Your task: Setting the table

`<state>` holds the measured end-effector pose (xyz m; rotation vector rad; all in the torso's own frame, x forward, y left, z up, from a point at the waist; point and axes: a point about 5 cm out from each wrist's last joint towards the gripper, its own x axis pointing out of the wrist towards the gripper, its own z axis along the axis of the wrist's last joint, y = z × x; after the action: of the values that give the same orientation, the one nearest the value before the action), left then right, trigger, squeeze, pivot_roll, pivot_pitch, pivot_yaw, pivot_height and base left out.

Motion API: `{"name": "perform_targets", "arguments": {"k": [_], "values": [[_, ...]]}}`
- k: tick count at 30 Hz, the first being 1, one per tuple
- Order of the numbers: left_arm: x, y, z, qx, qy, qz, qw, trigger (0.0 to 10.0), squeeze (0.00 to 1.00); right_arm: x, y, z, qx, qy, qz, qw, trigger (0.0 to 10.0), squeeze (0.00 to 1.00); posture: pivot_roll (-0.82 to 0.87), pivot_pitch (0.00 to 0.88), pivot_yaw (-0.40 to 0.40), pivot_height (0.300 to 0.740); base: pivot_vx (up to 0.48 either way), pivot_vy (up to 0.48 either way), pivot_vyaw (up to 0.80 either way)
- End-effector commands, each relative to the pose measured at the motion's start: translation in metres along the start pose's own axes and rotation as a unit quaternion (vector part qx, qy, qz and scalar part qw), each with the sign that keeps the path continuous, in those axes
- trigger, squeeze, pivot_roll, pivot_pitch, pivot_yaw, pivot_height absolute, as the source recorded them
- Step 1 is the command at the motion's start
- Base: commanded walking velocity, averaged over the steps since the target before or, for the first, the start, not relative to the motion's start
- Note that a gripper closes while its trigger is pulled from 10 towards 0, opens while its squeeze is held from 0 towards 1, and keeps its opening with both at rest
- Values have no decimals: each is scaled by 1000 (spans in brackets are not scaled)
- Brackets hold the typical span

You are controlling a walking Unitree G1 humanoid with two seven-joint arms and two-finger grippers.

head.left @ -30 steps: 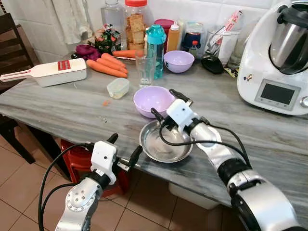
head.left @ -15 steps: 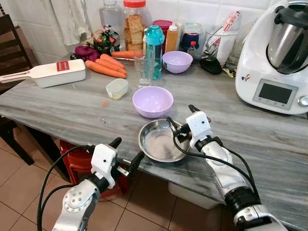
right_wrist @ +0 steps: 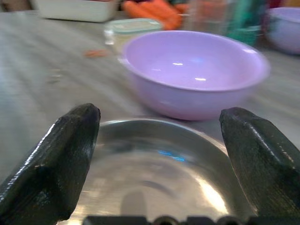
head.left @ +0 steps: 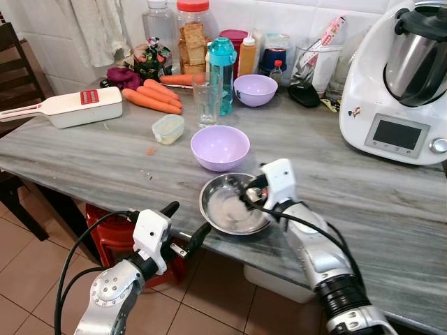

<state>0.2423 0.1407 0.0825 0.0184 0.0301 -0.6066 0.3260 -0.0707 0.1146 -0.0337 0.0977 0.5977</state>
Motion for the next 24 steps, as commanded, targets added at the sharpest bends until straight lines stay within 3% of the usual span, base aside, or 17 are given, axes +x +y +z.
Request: {"name": "perform_targets", "arguments": {"k": [1, 6, 12, 24], "values": [[2, -2, -1, 1, 2, -4, 1000, 10000, 0, -2, 1, -2, 16, 16, 10, 1000, 10000, 0, 84, 0, 4, 740, 0, 0, 0], [1, -3, -1, -1, 2, -3, 1000, 10000, 0, -5, 4, -6, 33, 43, 27, 998, 10000, 0, 84, 0, 4, 740, 0, 0, 0], [2, -4, -1, -1, 1, -4, 1000, 10000, 0, -7, -11, -11, 30, 73, -4, 997, 10000, 0, 81, 0, 5, 740, 0, 0, 0], [3, -6, 0, 1, 1, -7, 1000, 10000, 0, 0, -27, -11, 47, 84, -25, 995, 10000, 0, 91, 0, 6, 740, 0, 0, 0]]}}
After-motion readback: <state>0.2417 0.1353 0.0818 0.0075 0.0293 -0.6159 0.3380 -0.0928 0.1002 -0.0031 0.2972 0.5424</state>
